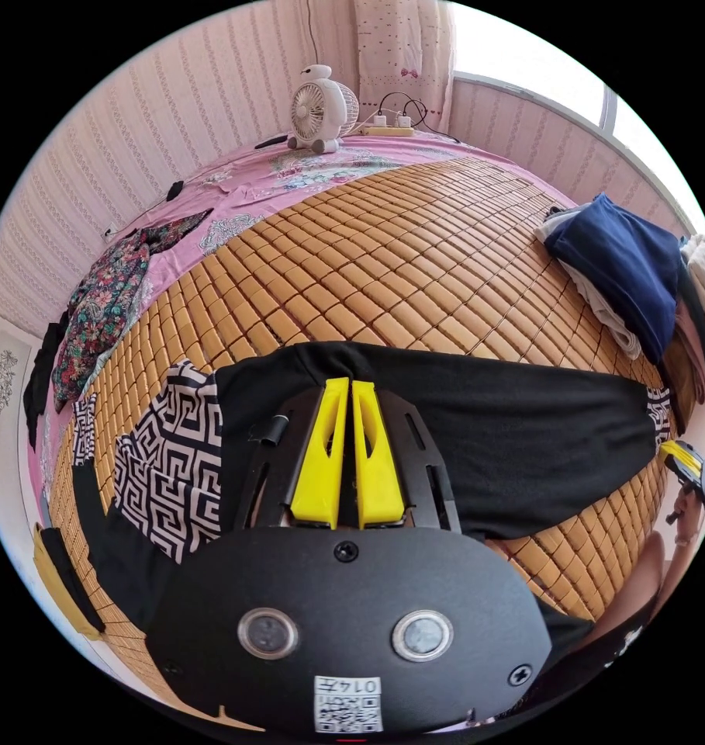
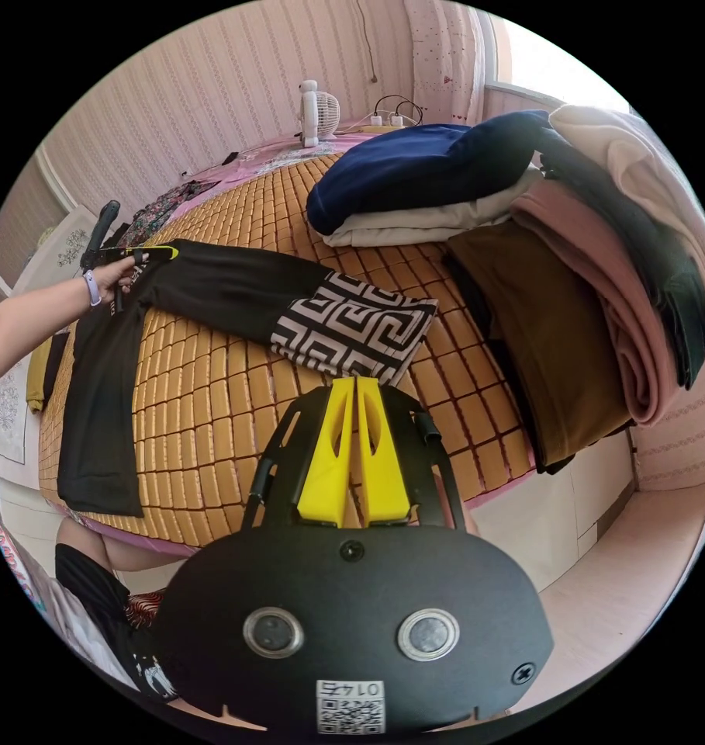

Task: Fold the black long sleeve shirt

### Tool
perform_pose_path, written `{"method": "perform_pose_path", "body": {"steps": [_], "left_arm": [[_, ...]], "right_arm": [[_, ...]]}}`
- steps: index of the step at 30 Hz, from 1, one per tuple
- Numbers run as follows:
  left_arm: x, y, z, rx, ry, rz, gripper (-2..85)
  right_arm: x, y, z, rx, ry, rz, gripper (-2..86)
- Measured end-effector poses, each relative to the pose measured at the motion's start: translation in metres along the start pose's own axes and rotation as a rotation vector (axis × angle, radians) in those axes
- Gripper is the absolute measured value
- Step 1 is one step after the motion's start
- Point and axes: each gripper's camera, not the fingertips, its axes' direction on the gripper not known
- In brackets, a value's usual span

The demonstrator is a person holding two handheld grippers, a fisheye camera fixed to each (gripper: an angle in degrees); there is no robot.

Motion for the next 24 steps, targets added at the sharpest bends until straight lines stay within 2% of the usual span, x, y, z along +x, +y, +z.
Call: {"method": "perform_pose_path", "body": {"steps": [4, 7, 12, 17, 24], "left_arm": [[-0.016, 0.021, -0.032, 0.051, 0.093, -0.116, -0.2], [-0.03, 0.048, -0.076, 0.112, 0.127, -0.161, 0.0], [-0.047, 0.138, -0.174, 0.23, 0.15, -0.1, 0.5], [-0.076, 0.283, -0.254, 0.217, 0.182, -0.218, 1.0], [-0.067, 0.454, -0.276, 0.067, 0.169, -0.444, 1.5]], "right_arm": [[-0.006, 0.009, -0.005, -0.018, 0.035, 0.023, 0.2], [-0.01, 0.026, -0.021, 0.05, 0.1, 0.043, 0.2], [-0.02, 0.058, -0.064, 0.165, -0.026, 0.043, 0.3], [-0.065, 0.085, -0.084, 0.155, -0.044, -0.073, 0.4], [-0.137, 0.116, -0.094, 0.099, -0.145, -0.254, 0.8]]}}
